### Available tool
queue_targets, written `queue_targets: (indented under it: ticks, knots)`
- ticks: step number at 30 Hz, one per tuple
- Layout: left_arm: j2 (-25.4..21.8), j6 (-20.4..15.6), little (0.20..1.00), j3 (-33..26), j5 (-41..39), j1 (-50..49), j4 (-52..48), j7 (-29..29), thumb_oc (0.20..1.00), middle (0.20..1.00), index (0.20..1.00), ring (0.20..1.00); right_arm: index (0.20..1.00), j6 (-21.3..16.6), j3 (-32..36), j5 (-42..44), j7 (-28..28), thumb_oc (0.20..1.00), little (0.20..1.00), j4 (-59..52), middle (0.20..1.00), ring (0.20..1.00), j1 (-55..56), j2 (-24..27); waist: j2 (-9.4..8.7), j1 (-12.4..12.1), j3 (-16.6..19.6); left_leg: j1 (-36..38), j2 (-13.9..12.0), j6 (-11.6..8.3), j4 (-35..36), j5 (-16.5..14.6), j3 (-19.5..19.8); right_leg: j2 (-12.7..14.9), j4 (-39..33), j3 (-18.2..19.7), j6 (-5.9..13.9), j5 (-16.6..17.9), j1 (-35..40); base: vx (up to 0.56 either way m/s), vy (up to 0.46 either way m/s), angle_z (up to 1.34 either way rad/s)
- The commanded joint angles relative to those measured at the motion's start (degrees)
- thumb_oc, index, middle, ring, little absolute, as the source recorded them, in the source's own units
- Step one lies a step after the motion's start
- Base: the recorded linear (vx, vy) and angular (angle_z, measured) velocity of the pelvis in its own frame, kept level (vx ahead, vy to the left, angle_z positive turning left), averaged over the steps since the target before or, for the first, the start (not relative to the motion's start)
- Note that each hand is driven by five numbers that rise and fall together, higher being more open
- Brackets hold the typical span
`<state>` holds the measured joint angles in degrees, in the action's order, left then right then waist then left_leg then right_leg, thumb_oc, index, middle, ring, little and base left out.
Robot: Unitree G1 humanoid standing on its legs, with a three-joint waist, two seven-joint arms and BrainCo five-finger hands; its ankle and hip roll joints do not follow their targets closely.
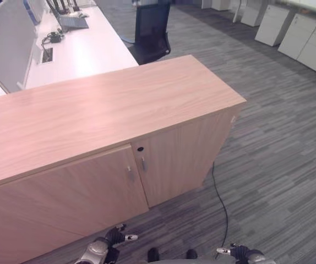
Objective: Put the empty folder in the office cabinet
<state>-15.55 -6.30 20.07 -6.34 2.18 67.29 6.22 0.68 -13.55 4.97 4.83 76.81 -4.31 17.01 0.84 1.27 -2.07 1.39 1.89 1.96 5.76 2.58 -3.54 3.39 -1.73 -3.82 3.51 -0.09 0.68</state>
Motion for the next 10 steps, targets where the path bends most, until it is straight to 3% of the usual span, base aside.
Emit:
queue_targets:
  ticks: [1,10]
  knots:
    - [1.9,-0.6,1.0,-1.2,1.0,1.1,2.7,0.6,1.0,1.0,1.0,1.0,1.0,-0.7,-2.2,-1.7,-0.5,1.0,1.0,0.8,1.0,1.0,-1.3,0.4,-1.39,-1.1,0.6,0.9,0.6,-0.71,-0.8,-5.7,4.2,0.7,-0.3,0.8,2.84,-0.5,0.4,0.04,0.008,0.02]
    - [2.3,-1.1,1.0,0.3,4.7,0.6,2.5,-0.6,1.0,1.0,1.0,1.0,1.0,-1.6,-3.4,-1.5,-1.4,1.0,1.0,-0.3,1.0,1.0,0.5,-1.1,-1.61,-0.9,1.0,1.6,0.4,-1.15,-0.8,-6.4,4.4,0.3,-2.8,0.6,2.58,-0.6,2.7,0.0,0.0,0.0]
